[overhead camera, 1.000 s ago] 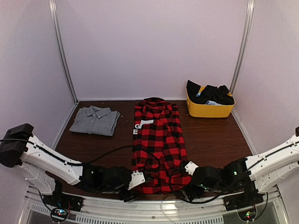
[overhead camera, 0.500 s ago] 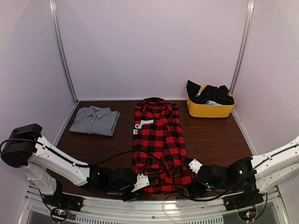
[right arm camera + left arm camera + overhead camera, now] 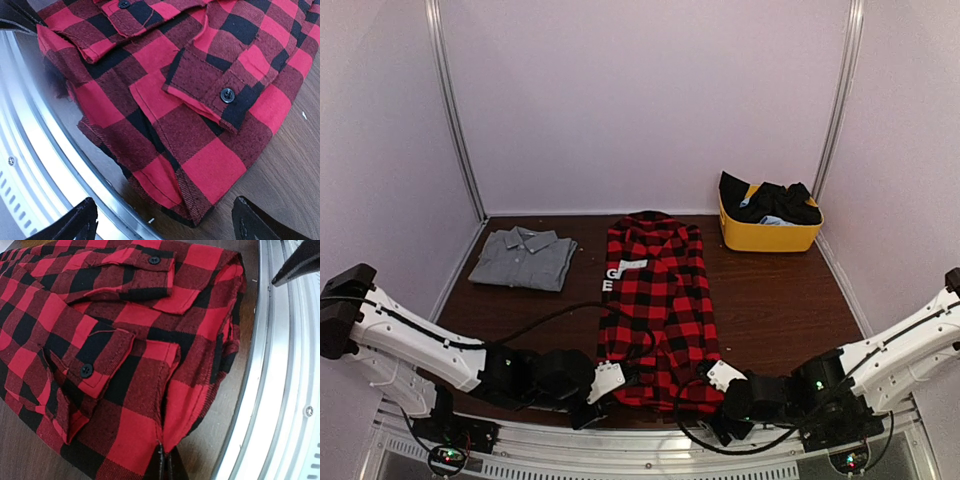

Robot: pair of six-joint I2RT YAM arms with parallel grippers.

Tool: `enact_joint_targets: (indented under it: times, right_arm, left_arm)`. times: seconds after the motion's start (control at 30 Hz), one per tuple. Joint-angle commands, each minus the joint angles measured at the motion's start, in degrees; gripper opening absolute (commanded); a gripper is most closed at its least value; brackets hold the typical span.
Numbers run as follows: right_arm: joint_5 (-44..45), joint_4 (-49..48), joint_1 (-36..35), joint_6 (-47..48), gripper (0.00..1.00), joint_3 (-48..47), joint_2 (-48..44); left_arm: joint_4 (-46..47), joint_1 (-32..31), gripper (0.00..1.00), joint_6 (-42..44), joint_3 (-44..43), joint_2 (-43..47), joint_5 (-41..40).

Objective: Fold and stack the long sleeve shirts
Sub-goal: Pick up the rectangle-folded shirt from the center of the board.

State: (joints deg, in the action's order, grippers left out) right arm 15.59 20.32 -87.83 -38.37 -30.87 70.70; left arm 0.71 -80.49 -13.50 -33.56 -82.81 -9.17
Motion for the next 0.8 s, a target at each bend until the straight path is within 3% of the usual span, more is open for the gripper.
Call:
enact_joint_targets:
  times: [0.0,0.27,0.77]
  right_arm:
    - [3.6,0.8,-2.1,3.4,0.92,-4.1,2.6]
    - [1.8,2.2,-2.7,8.7,0.79,-7.4,8.8]
    - [-0.2,1.8,-1.5,10.6,0.54,-8.0,16.0]
  left_arm:
    - [-2.6,0.4,0.00,-5.1,1.3,3.6,3.7]
    - [-5.1,0.3,0.00,-6.1,0.7,6.2,4.2]
    - [-3.5,0.4,0.00,-5.8,0.2,1.9,6.9]
